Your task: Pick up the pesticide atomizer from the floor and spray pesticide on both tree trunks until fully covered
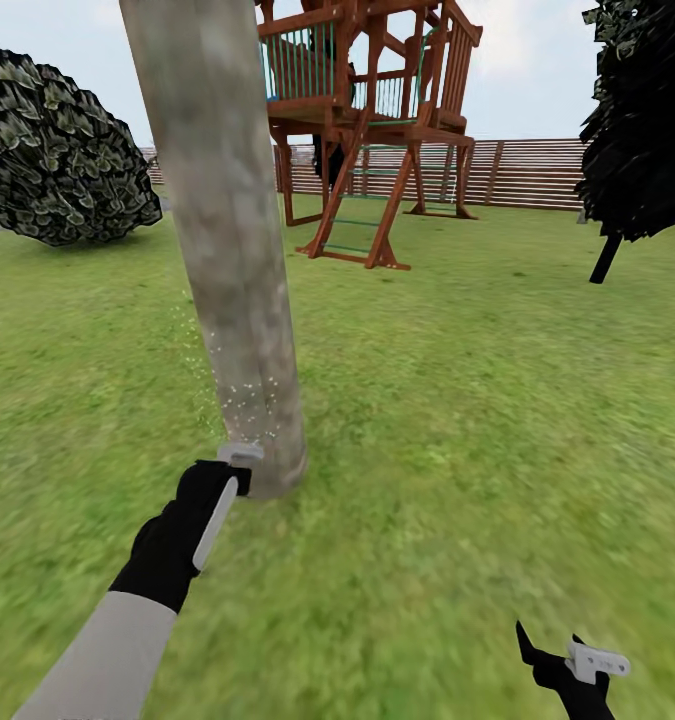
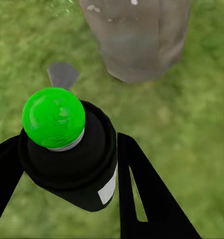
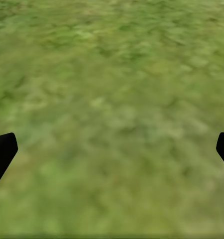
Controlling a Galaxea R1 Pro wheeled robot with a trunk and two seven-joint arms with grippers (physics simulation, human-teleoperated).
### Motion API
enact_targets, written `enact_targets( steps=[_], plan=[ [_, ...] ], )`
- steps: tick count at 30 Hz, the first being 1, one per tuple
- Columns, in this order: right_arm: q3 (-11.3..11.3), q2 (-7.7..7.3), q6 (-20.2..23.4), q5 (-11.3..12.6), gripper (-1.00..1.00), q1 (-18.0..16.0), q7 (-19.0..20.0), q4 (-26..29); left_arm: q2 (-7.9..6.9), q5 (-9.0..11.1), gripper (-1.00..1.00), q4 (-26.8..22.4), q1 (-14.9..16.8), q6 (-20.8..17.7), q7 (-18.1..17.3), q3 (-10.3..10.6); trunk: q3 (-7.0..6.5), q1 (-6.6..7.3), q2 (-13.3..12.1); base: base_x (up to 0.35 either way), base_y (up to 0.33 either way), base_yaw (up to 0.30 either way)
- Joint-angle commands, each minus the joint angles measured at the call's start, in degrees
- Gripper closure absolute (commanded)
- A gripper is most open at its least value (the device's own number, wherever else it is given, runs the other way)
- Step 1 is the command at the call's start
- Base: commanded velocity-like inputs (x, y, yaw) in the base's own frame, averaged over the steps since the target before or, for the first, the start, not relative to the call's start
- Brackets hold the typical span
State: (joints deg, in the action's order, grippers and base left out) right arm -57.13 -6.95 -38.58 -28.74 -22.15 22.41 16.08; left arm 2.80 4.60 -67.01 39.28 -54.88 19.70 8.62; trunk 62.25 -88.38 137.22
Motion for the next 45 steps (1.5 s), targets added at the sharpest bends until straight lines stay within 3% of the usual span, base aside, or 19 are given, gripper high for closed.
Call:
enact_targets(
  steps=[1, 3, 4, 7, 9, 13, 18, 23, 29, 32, 33, 36, 38, 40, 43, 45],
  plan=[
    [0.0, 0.00, 0.0, 0.0, -1.00, 0.0, 0.0, 0.0, 0.33, -0.1, 1.00, -0.4, 0.0, 0.0, 0.0, 0.1, 0.00, 0.00, 0.0, 0.000, 0.000, 0.000],
    [0.0, 0.00, 0.0, 0.0, -1.00, 0.0, 0.0, -0.1, 1.11, 0.1, 1.00, -0.8, 0.4, 0.0, 0.1, 2.6, 0.00, 0.00, 0.0, -0.141, 0.000, 0.000],
    [0.0, 0.00, 0.0, 0.0, -1.00, 0.0, 0.0, 0.0, 2.37, 0.2, 1.00, -1.3, 0.7, 0.0, 0.2, 3.3, 0.00, 0.00, 0.0, -0.305, 0.000, 0.000],
    [0.0, 0.00, 0.0, 0.0, -1.00, 0.0, 0.0, -0.1, 4.09, 0.3, 1.00, -5.6, 0.9, -0.2, 0.2, 3.7, 0.00, 0.00, 0.0, -0.109, 0.000, 0.000],
    [0.0, 0.00, 0.0, 0.0, -1.00, 0.0, 0.0, -0.1, 3.97, 0.3, 1.00, -9.3, 1.2, -0.6, -0.1, 3.3, 0.00, 0.00, 0.0, -0.012, 0.000, 0.000],
    [0.0, 0.00, 0.0, 0.0, -1.00, 0.0, 0.0, 0.0, 3.86, 0.3, 1.00, -14.2, 1.3, -1.2, -0.3, -0.1, 0.00, 0.00, 0.0, -0.001, 0.000, 0.000],
    [0.0, 0.00, 0.0, 0.0, -1.00, 0.0, 0.0, 0.0, 4.88, 0.4, 1.00, -14.8, 1.5, -1.6, -0.1, 4.2, 0.00, 0.00, 0.0, -0.167, 0.000, 0.000],
    [0.0, 0.00, 0.0, 0.0, -1.00, 0.0, 0.0, 0.0, 4.96, 0.1, 1.00, -16.3, 2.5, -1.7, 0.1, 4.6, 0.00, 0.00, 0.0, -0.116, 0.000, 0.000],
    [0.0, 0.00, 0.0, 0.0, -1.00, 0.0, 0.0, 0.0, 4.61, 0.1, 1.00, -15.9, 7.9, -2.2, 0.2, 2.7, 0.00, 0.00, 0.0, -0.002, 0.000, 0.000],
    [0.0, 0.00, 0.0, 0.0, -1.00, 0.0, 0.0, -0.1, 4.05, 0.3, 1.00, -16.2, 7.9, -2.3, -0.1, -3.2, 0.00, 0.00, 0.0, 0.000, 0.000, 0.000],
    [0.0, 0.00, 0.0, 0.0, -1.00, 0.0, 0.0, -0.1, 4.41, 0.1, 1.00, -16.3, 7.6, -2.3, -0.1, -3.9, 0.00, 0.00, 0.0, 0.000, 0.000, 0.000],
    [0.0, 0.00, 0.0, 0.0, -1.00, 0.0, 0.0, 0.0, 5.03, 0.4, 1.00, -16.2, 7.8, -2.3, 0.1, 0.6, 0.00, 0.00, 0.0, 0.000, 0.000, 0.000],
    [0.0, 0.00, 0.0, 0.0, -1.00, 0.0, 0.0, 0.0, 6.59, 0.5, 1.00, -16.3, 8.0, -2.2, 0.2, 3.7, 0.00, 0.00, 0.0, 0.000, 0.000, 0.000],
    [0.0, 0.00, 0.0, 0.0, -1.00, 0.0, 0.0, -0.1, 7.04, 0.5, 1.00, -16.4, 8.0, -2.2, 0.2, 4.8, 0.00, 0.00, 0.0, 0.000, 0.000, 0.000],
    [0.0, 0.00, 0.0, 0.0, -1.00, 0.0, 0.0, -0.1, 7.07, 0.5, 1.00, -16.5, 8.0, -2.2, 0.3, 8.8, 0.00, 0.00, 0.0, 0.000, 0.000, 0.000],
    [0.0, 0.00, 0.0, 0.0, -1.00, 0.0, 0.0, -0.1, 6.59, 0.3, 1.00, -17.2, 7.9, -2.2, 0.3, 8.5, 0.00, 0.00, 0.0, 0.000, 0.000, 0.000]
  ],
)
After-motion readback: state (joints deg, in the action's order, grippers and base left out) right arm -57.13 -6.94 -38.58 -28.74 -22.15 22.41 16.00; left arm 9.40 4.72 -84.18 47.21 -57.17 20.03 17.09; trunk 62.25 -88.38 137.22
